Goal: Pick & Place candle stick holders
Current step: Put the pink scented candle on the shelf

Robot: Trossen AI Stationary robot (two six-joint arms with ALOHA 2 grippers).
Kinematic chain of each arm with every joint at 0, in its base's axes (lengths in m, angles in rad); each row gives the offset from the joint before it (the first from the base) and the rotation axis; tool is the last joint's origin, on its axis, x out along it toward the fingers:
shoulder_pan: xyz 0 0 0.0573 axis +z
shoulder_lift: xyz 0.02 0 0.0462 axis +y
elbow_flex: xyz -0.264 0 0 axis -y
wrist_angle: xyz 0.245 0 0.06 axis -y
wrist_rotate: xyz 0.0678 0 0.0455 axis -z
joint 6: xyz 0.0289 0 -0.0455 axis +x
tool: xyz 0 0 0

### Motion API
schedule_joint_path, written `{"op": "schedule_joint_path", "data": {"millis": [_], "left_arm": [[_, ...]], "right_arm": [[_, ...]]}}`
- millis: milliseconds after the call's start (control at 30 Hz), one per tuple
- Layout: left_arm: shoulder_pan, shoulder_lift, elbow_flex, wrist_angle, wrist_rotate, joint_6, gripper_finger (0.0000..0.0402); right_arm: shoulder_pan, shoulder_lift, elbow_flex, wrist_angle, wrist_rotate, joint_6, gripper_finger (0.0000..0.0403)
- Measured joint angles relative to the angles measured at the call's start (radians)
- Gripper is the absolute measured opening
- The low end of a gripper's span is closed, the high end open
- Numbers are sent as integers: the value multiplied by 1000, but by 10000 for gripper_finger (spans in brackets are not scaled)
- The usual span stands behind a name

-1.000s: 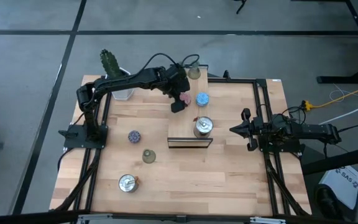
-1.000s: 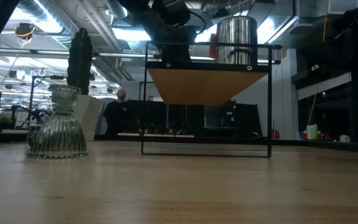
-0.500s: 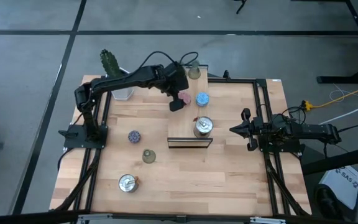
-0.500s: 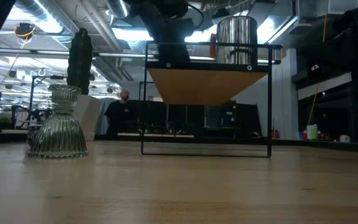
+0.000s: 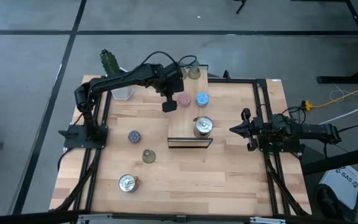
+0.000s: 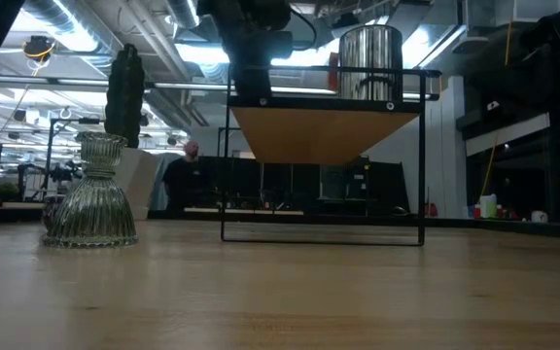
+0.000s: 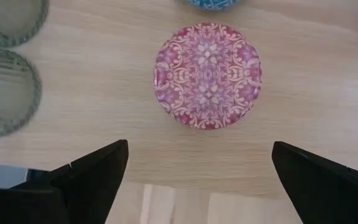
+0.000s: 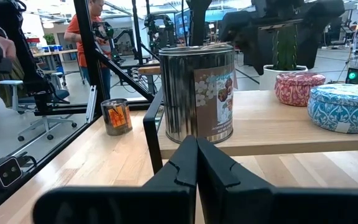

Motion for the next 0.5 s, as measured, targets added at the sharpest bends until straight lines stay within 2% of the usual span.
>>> {"op": "schedule_joint_path", "data": {"millis": [300, 500], "left_arm": [[10, 0, -20, 9, -26, 159, 321], [9, 1, -53, 10, -25, 168, 256]], "right_arm": [[0, 0, 0, 0, 0, 0, 5], [0, 0, 0, 0, 0, 0, 5]]}}
